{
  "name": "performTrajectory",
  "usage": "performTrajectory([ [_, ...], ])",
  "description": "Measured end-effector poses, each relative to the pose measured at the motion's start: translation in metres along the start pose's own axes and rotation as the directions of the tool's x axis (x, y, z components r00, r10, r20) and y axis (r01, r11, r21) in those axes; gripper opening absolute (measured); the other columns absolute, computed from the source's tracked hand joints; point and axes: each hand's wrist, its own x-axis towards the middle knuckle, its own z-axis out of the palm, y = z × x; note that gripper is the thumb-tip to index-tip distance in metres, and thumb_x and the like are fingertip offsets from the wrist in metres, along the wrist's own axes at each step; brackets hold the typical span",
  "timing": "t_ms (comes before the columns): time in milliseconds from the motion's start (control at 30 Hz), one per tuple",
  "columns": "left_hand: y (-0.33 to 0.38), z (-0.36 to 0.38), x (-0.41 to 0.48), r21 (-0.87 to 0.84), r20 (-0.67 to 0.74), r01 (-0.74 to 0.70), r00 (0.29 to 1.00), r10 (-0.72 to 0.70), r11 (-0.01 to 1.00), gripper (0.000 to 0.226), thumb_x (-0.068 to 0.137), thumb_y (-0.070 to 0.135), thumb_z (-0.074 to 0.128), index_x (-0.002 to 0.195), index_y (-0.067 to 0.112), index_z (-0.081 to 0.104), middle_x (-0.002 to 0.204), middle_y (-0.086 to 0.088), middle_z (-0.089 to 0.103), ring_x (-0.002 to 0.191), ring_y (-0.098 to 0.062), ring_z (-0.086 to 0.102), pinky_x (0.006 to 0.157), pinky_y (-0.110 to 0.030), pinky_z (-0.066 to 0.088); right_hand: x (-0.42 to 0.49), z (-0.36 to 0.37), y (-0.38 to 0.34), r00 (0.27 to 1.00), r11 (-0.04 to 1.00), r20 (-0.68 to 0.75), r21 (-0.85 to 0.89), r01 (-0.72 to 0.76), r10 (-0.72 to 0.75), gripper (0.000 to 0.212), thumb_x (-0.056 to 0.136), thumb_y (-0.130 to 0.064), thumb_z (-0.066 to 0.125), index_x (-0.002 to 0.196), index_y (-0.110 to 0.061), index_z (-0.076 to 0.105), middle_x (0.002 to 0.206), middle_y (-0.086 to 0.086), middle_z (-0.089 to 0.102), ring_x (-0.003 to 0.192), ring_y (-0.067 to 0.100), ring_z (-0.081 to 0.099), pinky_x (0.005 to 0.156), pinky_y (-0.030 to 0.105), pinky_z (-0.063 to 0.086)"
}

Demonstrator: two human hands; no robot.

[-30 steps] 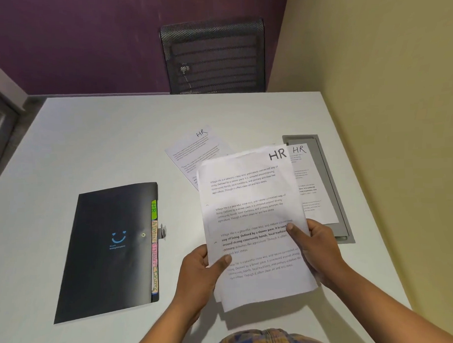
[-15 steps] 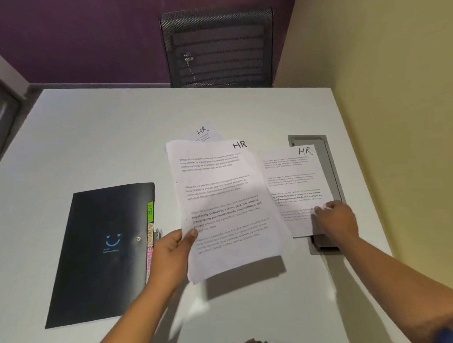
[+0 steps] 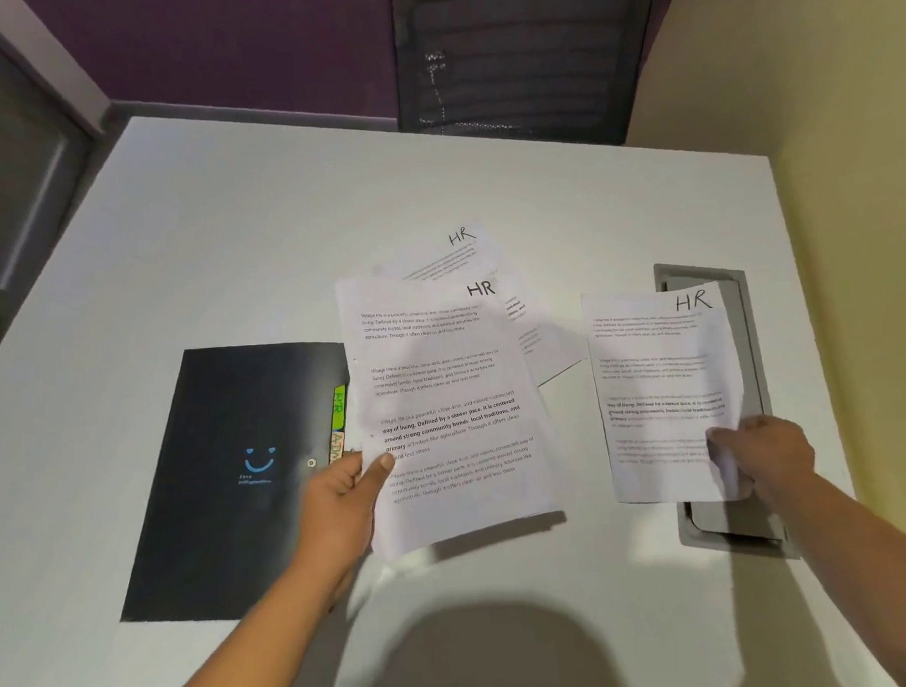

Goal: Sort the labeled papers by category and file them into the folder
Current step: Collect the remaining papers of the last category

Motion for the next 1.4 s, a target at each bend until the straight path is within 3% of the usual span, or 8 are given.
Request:
performTrajectory([
  [200,0.012,0.001,0.0,-0.053,0.009,0.051,0.999,-0.051,0.997,0.018,0.097,0.009,0.058,0.105,0.0,0.072,0.097,-0.014,0.077,0.088,-0.031,0.073,0.077,-0.038,0.061,-0.019,-0.016,-0.028,0.999,0.992,-0.032,0.12,0.025,-0.021,0.027,0.073,-0.005,0.077,0.097,-0.006,0.064,0.094,0.012,0.066,0.08,0.033,0.064,0.074,0.039,0.056],
  [433,0.004,-0.019,0.004,-0.061,-0.055,0.133,0.989,-0.137,0.989,0.018,0.098,0.008,0.057,0.103,0.008,0.075,0.101,-0.011,0.077,0.097,-0.033,0.073,0.089,-0.046,0.056,-0.028,-0.058,-0.079,0.942,0.927,-0.163,0.195,0.321,-0.292,0.038,0.081,-0.051,0.065,0.091,-0.015,0.069,0.088,0.019,0.071,0.067,0.027,0.063,0.058,0.029,0.055],
  [667,0.008,-0.032,0.004,-0.058,-0.099,0.131,0.986,-0.137,0.99,0.018,0.097,0.009,0.058,0.106,0.005,0.073,0.1,-0.011,0.077,0.095,-0.032,0.074,0.086,-0.041,0.057,-0.069,-0.027,-0.156,0.909,0.736,-0.128,0.548,0.397,-0.396,0.01,0.093,-0.022,0.067,0.084,-0.017,0.07,0.067,-0.012,0.068,0.046,-0.007,0.056,0.056,0.016,0.048],
  [767,0.013,-0.037,-0.001,-0.056,-0.109,0.13,0.985,-0.135,0.99,0.018,0.098,0.012,0.058,0.106,0.007,0.074,0.099,-0.009,0.078,0.092,-0.027,0.075,0.083,-0.038,0.058,-0.067,0.024,-0.172,0.904,0.791,-0.034,0.471,0.391,-0.427,0.023,0.094,-0.016,0.066,0.113,-0.003,0.07,0.102,0.01,0.071,0.061,-0.004,0.065,0.062,0.016,0.052],
  [967,0.016,-0.057,-0.009,0.004,-0.173,0.113,0.979,-0.11,0.994,0.016,0.096,0.014,0.062,0.1,0.009,0.076,0.093,-0.005,0.079,0.088,-0.024,0.076,0.082,-0.039,0.058,-0.069,0.105,-0.168,0.898,0.898,0.166,-0.107,0.426,-0.406,0.032,0.081,-0.038,0.072,0.091,-0.008,0.065,0.097,0.015,0.071,0.081,0.03,0.063,0.069,0.035,0.052],
  [1067,0.014,-0.064,-0.012,-0.002,-0.192,0.146,0.971,-0.144,0.989,0.016,0.096,0.015,0.062,0.1,0.011,0.076,0.093,-0.004,0.079,0.088,-0.023,0.076,0.083,-0.04,0.057,-0.077,0.128,-0.164,0.909,0.848,0.13,-0.327,0.417,-0.397,0.059,0.074,-0.05,0.077,0.111,-0.009,0.059,0.107,0.011,0.063,0.104,0.035,0.062,0.085,0.044,0.054],
  [1200,0.012,-0.065,-0.017,-0.046,-0.199,0.171,0.964,-0.177,0.984,0.016,0.096,0.015,0.061,0.103,0.012,0.075,0.095,-0.004,0.079,0.087,-0.021,0.076,0.083,-0.038,0.056,-0.074,0.13,-0.17,0.953,0.952,0.229,-0.185,0.244,-0.2,0.049,0.074,-0.036,0.079,0.107,-0.011,0.053,0.098,0.006,0.063,0.098,0.035,0.064,0.087,0.042,0.053],
  [1400,0.012,-0.063,-0.017,-0.055,-0.191,0.165,0.966,-0.172,0.985,0.016,0.097,0.013,0.06,0.103,0.012,0.075,0.094,-0.003,0.079,0.088,-0.02,0.076,0.08,-0.035,0.057,-0.072,0.108,-0.168,0.919,0.932,0.158,0.033,0.362,-0.362,0.017,0.079,-0.022,0.075,0.077,-0.013,0.061,0.071,0.004,0.063,0.067,0.027,0.059,0.049,0.023,0.036],
])
